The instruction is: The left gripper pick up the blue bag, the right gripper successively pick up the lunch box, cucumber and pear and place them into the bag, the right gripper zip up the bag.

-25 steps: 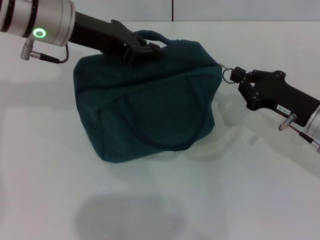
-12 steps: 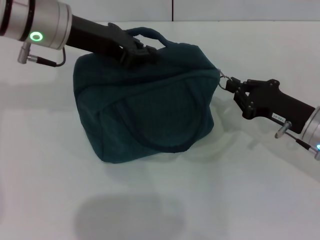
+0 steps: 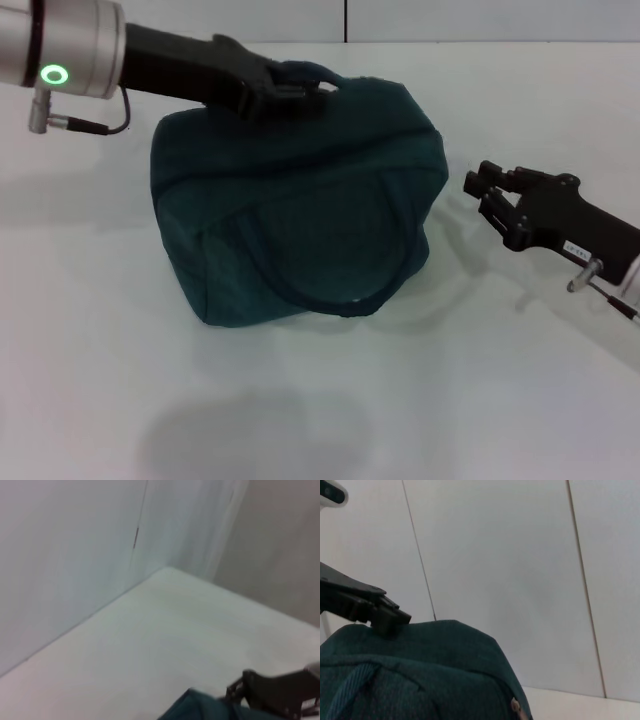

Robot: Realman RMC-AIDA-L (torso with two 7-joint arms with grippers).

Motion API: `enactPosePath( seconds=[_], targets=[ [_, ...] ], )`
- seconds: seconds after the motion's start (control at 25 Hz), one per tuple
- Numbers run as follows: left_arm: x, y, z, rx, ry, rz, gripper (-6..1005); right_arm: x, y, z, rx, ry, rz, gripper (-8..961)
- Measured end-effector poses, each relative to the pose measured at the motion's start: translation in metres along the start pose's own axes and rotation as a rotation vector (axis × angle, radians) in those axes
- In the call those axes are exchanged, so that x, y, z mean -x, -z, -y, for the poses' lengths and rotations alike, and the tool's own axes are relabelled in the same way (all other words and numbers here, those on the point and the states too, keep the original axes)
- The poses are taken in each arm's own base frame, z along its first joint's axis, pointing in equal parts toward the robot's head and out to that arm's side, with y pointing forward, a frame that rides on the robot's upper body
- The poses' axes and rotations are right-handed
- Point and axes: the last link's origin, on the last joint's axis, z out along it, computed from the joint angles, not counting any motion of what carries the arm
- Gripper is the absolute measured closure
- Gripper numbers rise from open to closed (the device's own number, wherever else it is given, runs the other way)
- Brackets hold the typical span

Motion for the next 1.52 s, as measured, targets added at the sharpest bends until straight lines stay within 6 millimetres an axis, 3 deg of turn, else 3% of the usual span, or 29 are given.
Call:
enactPosePath(
  seconds=[0.12,0.32,0.44,0.6,0.76,1.12,1.32,1.52],
  targets=[
    [-0.001,0.007,-0.002,0.005,-0.017,-0.059,942,0.001,0.008,-0.001,-0.002,-0.011,0.034,843],
    [0.003,0.020,-0.003,-0.001,-0.020,-0.150,746,0.013,0.029,0.003,-0.042,-0.035,0.172,664],
    [0.010,0.029,-0.005,-0.002,-0.011,-0.178,524,0.027,0.035,-0.001,0.002,-0.017,0.261,532],
    [0.026,0.039,-0.010,0.010,0.006,-0.180,400,0.055,0.033,-0.007,0.124,0.038,0.370,347],
    [0.042,0.051,-0.018,0.041,0.008,-0.202,314,0.078,0.018,-0.017,0.314,0.065,0.344,185],
    [0.085,0.095,-0.042,0.118,-0.025,-0.353,158,0.109,-0.016,-0.036,0.668,0.024,0.060,92],
    [0.116,0.100,-0.052,0.149,-0.007,-0.403,106,0.110,-0.030,-0.046,0.755,0.005,-0.072,92],
    [0.133,0.105,-0.057,0.139,-0.001,-0.414,106,0.109,-0.038,-0.058,0.809,0.023,-0.127,92]
  ],
)
